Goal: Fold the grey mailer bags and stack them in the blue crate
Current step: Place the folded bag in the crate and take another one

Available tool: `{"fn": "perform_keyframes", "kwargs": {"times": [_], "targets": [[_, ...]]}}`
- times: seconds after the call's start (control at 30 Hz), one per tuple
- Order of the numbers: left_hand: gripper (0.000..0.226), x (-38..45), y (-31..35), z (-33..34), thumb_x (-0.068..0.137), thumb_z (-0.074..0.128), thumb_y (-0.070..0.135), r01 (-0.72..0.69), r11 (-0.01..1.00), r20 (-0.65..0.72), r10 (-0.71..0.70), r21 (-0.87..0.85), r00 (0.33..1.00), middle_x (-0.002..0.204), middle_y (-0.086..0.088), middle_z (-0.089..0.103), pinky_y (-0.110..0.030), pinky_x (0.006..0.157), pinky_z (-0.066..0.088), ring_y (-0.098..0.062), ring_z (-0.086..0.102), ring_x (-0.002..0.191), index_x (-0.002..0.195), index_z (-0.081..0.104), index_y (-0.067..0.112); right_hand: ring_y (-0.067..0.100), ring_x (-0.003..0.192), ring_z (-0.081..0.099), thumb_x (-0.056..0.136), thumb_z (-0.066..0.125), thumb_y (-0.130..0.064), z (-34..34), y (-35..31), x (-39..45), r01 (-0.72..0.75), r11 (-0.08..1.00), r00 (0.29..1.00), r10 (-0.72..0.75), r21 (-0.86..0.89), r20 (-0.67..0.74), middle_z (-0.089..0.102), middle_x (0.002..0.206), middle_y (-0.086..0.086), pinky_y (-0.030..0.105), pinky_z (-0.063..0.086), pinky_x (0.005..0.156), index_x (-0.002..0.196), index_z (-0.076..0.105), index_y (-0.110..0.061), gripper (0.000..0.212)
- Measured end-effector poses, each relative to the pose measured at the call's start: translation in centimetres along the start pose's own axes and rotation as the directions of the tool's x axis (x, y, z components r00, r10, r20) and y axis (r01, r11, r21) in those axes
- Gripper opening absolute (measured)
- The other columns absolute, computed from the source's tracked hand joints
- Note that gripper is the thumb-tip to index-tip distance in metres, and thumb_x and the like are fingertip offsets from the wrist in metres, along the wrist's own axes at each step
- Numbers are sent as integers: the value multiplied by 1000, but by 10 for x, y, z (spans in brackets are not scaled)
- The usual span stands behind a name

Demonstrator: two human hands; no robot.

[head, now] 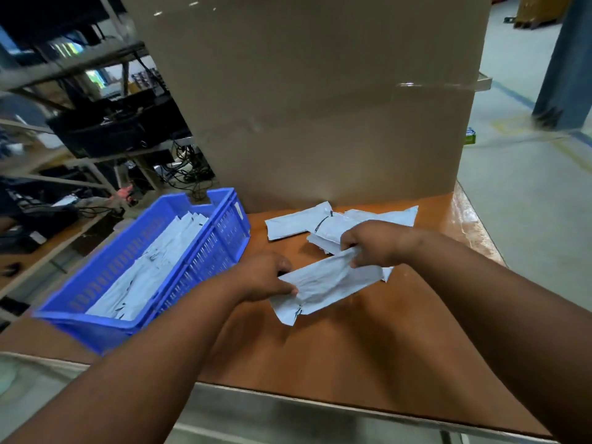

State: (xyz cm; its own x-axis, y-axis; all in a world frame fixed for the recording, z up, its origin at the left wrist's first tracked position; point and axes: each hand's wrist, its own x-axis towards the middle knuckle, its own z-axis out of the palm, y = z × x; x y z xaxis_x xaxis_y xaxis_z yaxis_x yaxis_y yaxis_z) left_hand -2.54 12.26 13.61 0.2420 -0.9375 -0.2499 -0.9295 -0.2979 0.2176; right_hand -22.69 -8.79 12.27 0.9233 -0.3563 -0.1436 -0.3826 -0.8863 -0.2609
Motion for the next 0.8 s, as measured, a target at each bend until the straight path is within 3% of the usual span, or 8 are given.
{"fn": "perform_keyframes", "kwargs": {"times": [0.07, 0.13, 0.23, 0.4, 0.53, 0.63, 0.7, 0.8], "targets": [[16, -14, -10, -25, 92, 80, 41, 37, 999, -34, -38, -32, 999, 90, 12, 71, -27, 77, 54, -4, 65, 83, 91, 77, 26, 16, 86, 58, 90, 73, -33, -21, -17, 19, 26, 999, 999, -27, -28, -43, 61, 88, -11, 35, 45, 69, 104, 66, -33, 16], [12, -29, -21, -53, 90, 82, 39, 92, 994, -77, -96, -54, 992, 84, 14, 71, -21, 71, 51, 2, 65, 78, 84, 76, 32, 19, 90, 59, 90, 74, -30, -44, -38, 42, 63, 997, 996, -66, -42, -64, 63, 93, -8, 35, 48, 73, 110, 67, -28, 21], [29, -47, -44, -90, 90, 82, 40, 174, 985, -94, -175, -12, 980, 75, 11, 64, -29, 63, 44, -6, 60, 71, 69, 66, 29, 24, 99, 63, 91, 73, -28, -74, -79, 79, 116, 987, 989, -126, -112, -83, 68, 104, -1, 37, 51, 81, 112, 68, -24, 22], [43, -80, -96, -140, 88, 82, 42, 283, 949, -114, -269, 136, 956, 68, 6, 55, -29, 55, 34, -14, 53, 65, 64, 54, 21, 19, 86, 55, 91, 75, -22, -116, -164, 142, 209, 956, 963, -238, -208, -125, 58, 85, -8, 29, 33, 68, 110, 71, -23, 19], [49, -119, -153, -170, 84, 84, 46, 369, 915, -146, -347, 163, 926, 67, -3, 56, -32, 55, 35, -23, 52, 64, 68, 53, 11, 21, 90, 60, 92, 72, -22, -130, -241, 197, 275, 943, 948, -299, -188, -113, 62, 91, -6, 31, 39, 70, 111, 71, -25, 19], [43, -149, -202, -183, 82, 86, 47, 439, 885, -141, -420, 155, 896, 68, 2, 59, -29, 55, 35, -18, 52, 63, 72, 60, 14, 20, 86, 63, 91, 74, -24, -128, -301, 241, 354, 912, 924, -376, -209, -75, 64, 93, -6, 33, 47, 69, 106, 68, -28, 17], [37, -163, -233, -186, 81, 88, 44, 481, 868, -109, -470, 123, 876, 76, 0, 68, -27, 55, 38, -17, 58, 67, 83, 68, 14, 17, 79, 61, 91, 74, -27, -120, -339, 273, 376, 898, 917, -396, -227, -48, 65, 94, -6, 29, 45, 64, 106, 68, -29, 17], [39, -174, -275, -177, 81, 89, 43, 530, 843, -52, -528, 93, 848, 88, -4, 78, -26, 54, 42, -20, 66, 72, 99, 73, 12, 17, 87, 59, 90, 75, -29, -96, -389, 321, 399, 888, 913, -408, -228, 10, 61, 90, -13, 28, 42, 67, 109, 70, -31, 20]]}}
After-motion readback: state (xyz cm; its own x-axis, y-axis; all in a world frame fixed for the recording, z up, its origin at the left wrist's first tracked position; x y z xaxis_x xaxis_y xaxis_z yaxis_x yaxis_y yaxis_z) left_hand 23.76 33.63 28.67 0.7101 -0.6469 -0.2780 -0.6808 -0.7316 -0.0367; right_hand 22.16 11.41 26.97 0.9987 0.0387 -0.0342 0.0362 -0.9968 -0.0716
